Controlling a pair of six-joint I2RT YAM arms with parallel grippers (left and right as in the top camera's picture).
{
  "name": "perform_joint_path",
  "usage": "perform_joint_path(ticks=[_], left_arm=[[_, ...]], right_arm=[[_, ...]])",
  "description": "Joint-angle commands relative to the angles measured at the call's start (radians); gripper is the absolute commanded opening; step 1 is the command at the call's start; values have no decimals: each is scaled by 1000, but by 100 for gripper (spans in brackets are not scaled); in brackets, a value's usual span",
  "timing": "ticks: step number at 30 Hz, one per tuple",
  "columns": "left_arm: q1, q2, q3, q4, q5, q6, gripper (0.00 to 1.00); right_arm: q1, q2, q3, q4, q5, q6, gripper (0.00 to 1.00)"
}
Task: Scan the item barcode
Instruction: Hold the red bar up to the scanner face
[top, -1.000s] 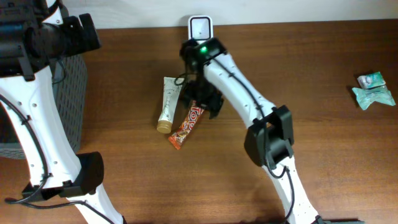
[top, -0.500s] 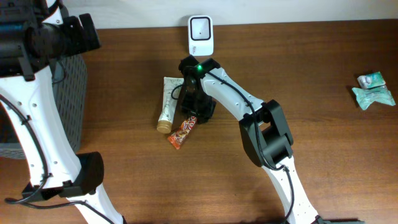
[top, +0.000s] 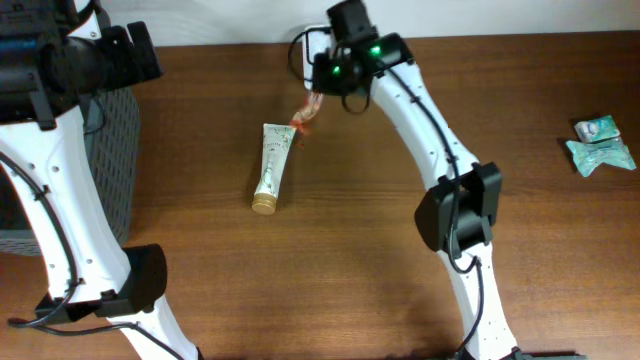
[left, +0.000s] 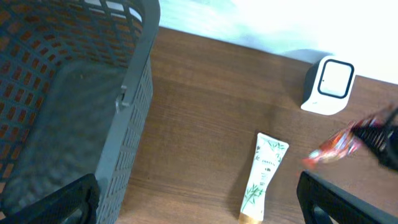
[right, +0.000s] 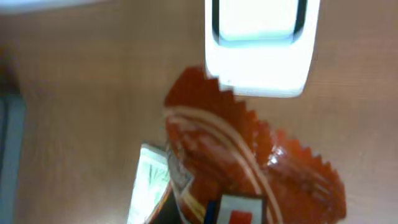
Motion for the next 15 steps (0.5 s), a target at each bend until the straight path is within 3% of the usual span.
perform_joint_path(ticks=[1,5,13,15], left_arm=[[2,-5,1,0,0,9,99],[2,-5,1,0,0,9,99],[2,-5,1,0,0,9,99],[2,-5,1,0,0,9,99]], right_arm=[[-9,-11,12,167,130,-173,4],[-15,7,12,351,251,-259,4],[-22,50,14,330,251,-223,4],[-57,10,15,294,320,-112,4]])
